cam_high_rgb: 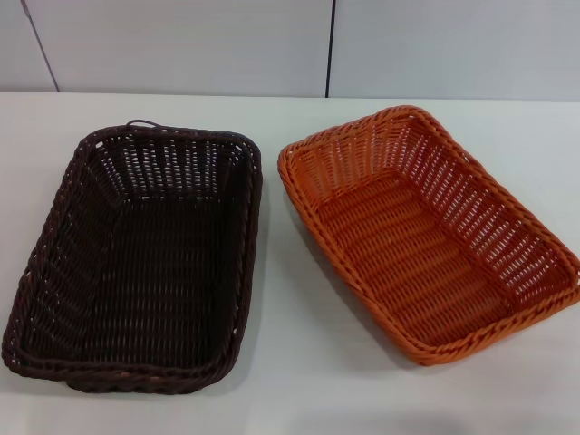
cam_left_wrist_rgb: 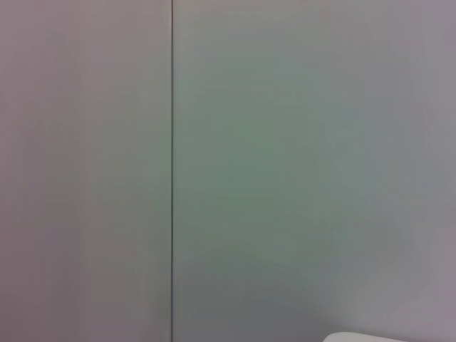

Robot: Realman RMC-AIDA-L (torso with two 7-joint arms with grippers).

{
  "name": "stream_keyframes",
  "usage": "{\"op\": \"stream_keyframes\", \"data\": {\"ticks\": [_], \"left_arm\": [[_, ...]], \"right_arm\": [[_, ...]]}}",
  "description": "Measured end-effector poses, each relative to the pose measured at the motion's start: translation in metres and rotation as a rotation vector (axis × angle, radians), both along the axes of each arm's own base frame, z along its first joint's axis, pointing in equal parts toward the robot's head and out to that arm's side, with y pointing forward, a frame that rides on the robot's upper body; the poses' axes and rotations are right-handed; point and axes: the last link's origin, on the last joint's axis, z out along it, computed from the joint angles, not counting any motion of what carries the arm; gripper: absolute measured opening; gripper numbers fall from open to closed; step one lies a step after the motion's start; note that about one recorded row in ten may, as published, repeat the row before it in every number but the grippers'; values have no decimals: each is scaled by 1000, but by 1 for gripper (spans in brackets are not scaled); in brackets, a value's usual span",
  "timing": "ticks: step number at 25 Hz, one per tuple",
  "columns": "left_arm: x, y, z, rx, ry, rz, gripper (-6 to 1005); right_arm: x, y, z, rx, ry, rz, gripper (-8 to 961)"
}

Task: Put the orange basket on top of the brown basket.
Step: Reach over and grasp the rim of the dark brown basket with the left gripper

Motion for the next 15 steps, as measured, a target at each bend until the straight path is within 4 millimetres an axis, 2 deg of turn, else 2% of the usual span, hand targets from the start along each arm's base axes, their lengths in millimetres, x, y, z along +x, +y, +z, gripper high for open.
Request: {"op": "stream_keyframes", "data": {"ticks": [10, 14, 15], "left_arm": [[1, 1, -1, -1, -3, -5, 799], [15, 22, 5, -55, 32, -85, 799], [15, 22, 5, -55, 32, -85, 799]], "right_arm": [[-1, 3, -1, -6, -3, 3, 810], [-1, 3, -1, -8, -4, 3, 809], [-1, 3, -1, -9, -4, 3, 809]]}}
